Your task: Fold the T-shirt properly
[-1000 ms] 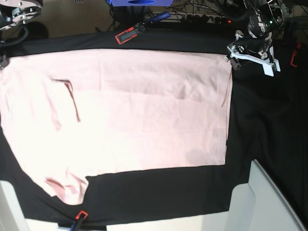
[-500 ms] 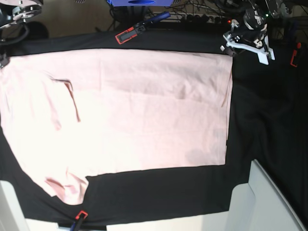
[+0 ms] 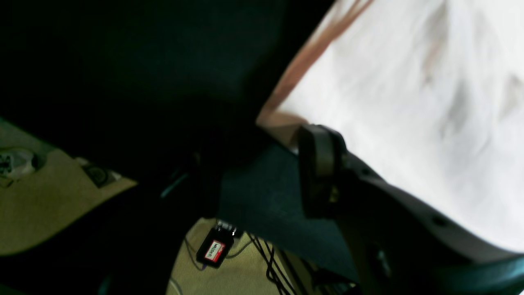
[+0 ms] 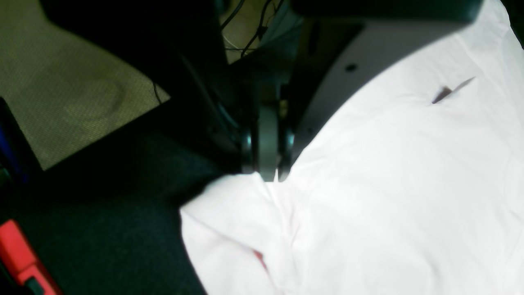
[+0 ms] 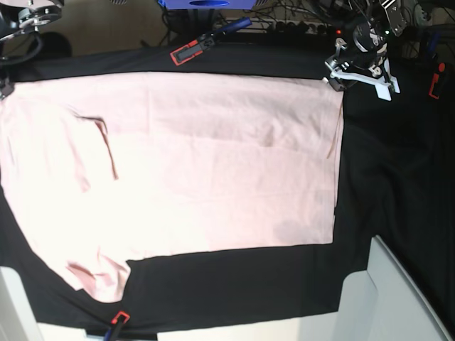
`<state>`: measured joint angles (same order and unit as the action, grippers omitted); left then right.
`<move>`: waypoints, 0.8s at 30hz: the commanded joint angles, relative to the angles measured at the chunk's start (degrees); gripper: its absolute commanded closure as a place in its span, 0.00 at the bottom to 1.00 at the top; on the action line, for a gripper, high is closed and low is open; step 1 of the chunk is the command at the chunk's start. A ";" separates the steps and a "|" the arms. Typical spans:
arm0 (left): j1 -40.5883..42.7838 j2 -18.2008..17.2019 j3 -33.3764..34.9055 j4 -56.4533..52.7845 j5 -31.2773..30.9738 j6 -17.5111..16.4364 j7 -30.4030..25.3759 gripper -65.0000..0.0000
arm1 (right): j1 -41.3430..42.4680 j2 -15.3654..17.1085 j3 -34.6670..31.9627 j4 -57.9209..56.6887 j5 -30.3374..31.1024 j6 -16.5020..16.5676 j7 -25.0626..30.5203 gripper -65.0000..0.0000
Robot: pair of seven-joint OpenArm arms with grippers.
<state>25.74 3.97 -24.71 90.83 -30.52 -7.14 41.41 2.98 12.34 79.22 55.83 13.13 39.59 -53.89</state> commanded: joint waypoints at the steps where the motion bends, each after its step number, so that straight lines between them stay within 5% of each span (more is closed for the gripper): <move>1: 0.24 -0.32 0.05 0.56 -0.47 -0.03 -1.36 0.54 | 0.23 1.51 -0.06 0.74 0.63 0.41 0.48 1.00; 21: -4.07 -0.32 0.58 -4.10 -0.47 -0.12 -1.54 0.56 | 0.31 1.51 -0.14 0.74 0.63 0.41 0.48 1.00; 24: -4.07 -0.23 0.58 -4.10 -0.47 -0.12 -1.54 0.64 | 0.49 1.51 -0.14 0.74 0.63 0.41 0.48 1.00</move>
<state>21.41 3.66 -24.12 86.54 -30.96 -7.51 38.89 3.03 12.32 79.22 55.83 13.13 39.59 -53.89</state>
